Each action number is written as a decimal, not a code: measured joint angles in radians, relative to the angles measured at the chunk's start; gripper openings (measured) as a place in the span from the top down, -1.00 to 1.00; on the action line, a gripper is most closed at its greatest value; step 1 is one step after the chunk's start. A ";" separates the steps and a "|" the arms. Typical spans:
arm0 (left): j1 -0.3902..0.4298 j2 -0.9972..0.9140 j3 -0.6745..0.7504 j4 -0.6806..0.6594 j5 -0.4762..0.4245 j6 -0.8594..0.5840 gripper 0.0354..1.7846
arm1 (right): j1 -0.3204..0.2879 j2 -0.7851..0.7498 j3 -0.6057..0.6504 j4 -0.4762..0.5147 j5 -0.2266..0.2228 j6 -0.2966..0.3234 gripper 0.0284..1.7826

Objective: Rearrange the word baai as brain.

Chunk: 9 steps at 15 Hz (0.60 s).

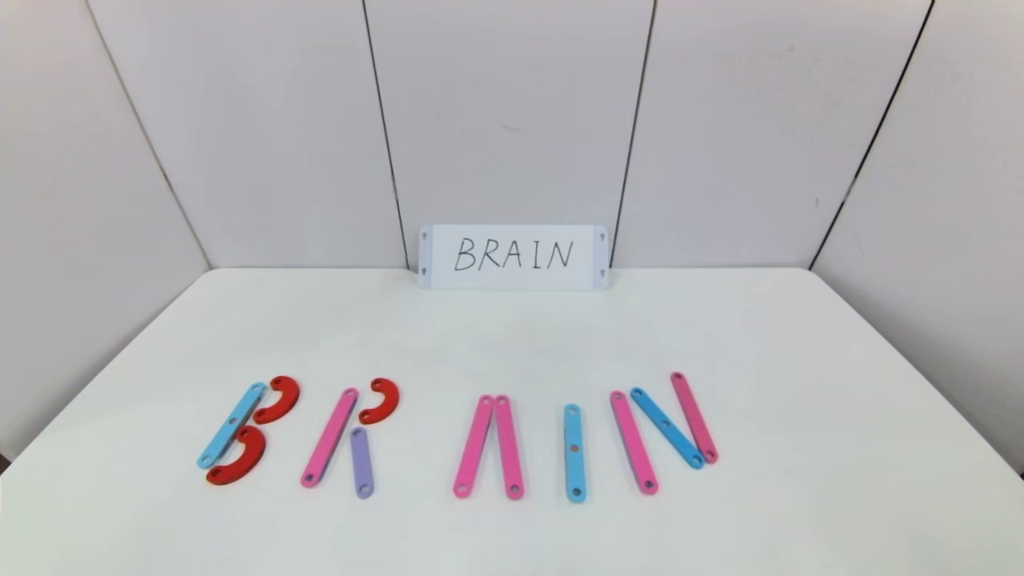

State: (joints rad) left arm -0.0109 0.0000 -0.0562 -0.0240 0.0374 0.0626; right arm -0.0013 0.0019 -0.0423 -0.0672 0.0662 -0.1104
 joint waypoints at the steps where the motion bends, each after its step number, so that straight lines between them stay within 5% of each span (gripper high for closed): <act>1: 0.000 -0.001 0.019 -0.009 -0.021 -0.004 -0.95 | 0.000 -0.001 0.022 0.018 -0.009 0.011 -0.95; 9: 0.000 -0.002 0.056 0.024 -0.043 -0.074 -0.95 | 0.001 -0.004 0.042 0.072 -0.028 0.042 -0.95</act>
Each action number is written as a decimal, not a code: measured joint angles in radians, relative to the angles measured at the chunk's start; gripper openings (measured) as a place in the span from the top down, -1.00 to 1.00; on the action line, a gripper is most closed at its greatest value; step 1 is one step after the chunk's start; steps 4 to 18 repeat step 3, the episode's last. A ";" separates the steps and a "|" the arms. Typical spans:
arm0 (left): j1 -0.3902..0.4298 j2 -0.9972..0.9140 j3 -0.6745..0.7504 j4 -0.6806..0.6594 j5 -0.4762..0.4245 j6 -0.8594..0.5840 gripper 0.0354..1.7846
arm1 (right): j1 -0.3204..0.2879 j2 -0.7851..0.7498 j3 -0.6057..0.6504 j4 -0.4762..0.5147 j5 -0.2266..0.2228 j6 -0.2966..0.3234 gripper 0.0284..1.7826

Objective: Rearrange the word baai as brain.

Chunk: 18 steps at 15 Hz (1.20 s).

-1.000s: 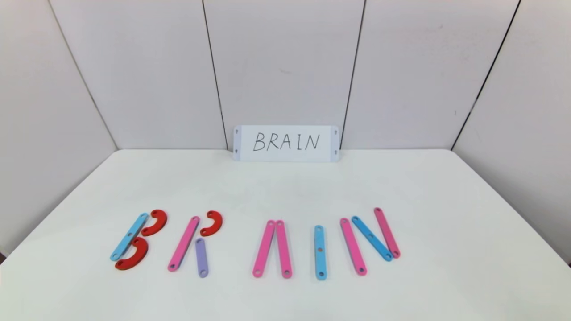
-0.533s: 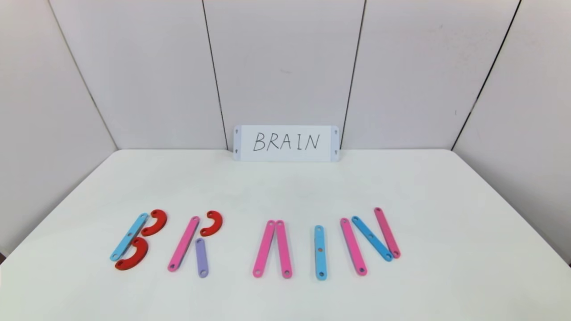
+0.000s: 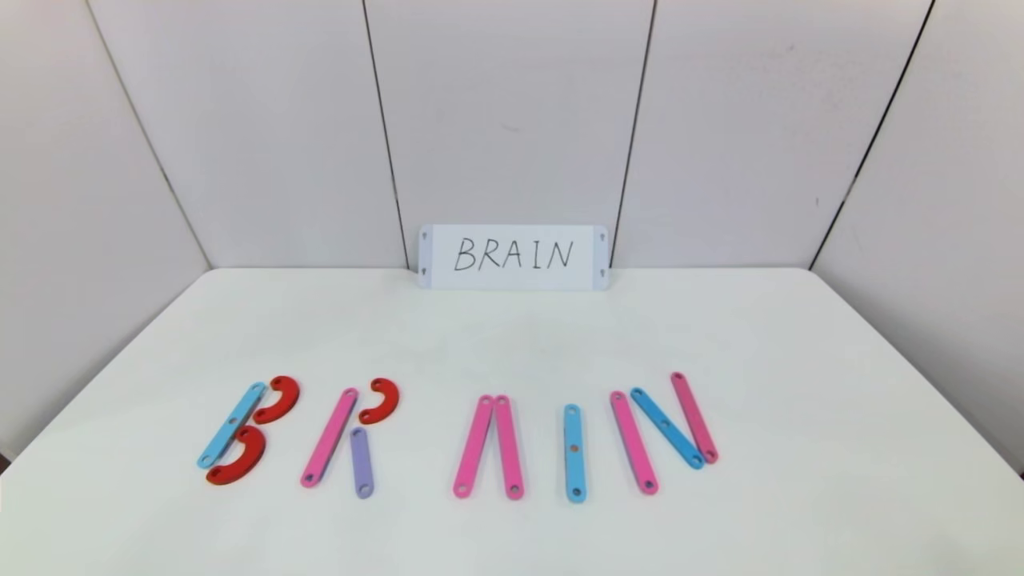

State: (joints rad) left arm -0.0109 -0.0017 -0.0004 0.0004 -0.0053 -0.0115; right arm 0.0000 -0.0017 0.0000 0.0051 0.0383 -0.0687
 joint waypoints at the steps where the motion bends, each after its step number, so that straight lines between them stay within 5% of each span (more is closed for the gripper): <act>1: 0.000 0.000 0.000 0.000 0.000 -0.004 -0.95 | 0.000 0.000 0.000 0.000 0.001 -0.003 -0.95; 18: 0.000 0.000 0.000 0.000 0.001 -0.005 -0.95 | 0.000 0.000 0.000 0.001 -0.006 0.017 -0.95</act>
